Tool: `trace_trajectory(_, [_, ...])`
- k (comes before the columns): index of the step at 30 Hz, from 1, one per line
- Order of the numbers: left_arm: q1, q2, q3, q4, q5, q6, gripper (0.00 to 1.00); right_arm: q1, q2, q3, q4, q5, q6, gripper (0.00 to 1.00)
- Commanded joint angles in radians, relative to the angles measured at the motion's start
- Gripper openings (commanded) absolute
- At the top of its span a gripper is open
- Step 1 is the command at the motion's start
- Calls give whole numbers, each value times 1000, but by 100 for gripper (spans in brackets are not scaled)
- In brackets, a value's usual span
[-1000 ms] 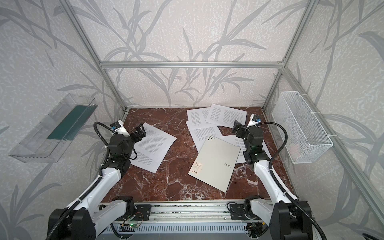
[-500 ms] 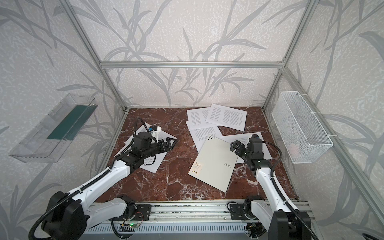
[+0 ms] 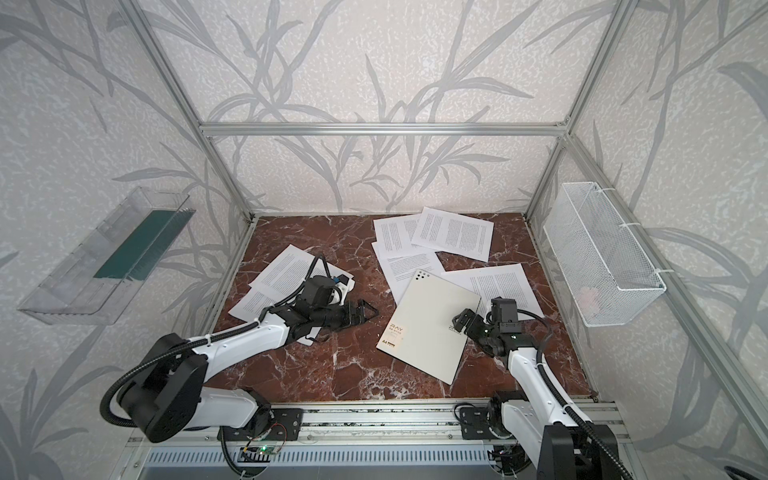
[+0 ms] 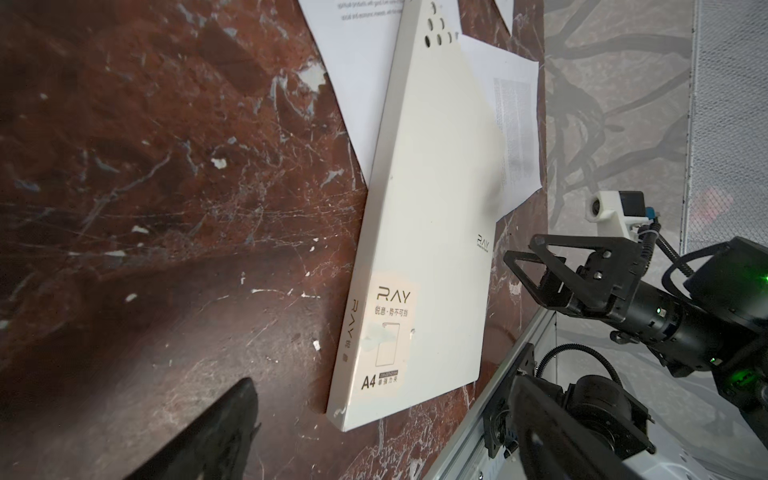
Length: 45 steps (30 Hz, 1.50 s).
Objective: Put the files into the folder
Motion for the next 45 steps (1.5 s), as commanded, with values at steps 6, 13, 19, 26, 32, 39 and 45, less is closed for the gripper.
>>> trace_trajectory(6, [-16, 175, 80, 124, 112, -48, 89, 92, 55, -10, 51, -32, 77, 99])
trace_trajectory(13, [-23, 307, 131, 229, 167, -106, 82, 183, 101, 7, 122, -4, 136, 99])
trace_trajectory(19, [-2, 367, 217, 223, 178, -111, 79, 258, 167, 21, 236, 16, 206, 99])
trace_trajectory(26, [102, 381, 347, 108, 147, -85, 77, 335, 217, 48, 320, 82, 275, 100])
trace_trajectory(32, [94, 83, 348, -214, -131, 97, 99, 334, 154, 59, 256, 144, 254, 99])
trace_trajectory(39, [210, -319, 8, -21, -167, -117, 99, 334, 114, 63, 217, 165, 223, 99])
trace_trajectory(45, [209, -475, -73, -144, -60, -204, 99, 334, 93, 79, 168, 177, 194, 99])
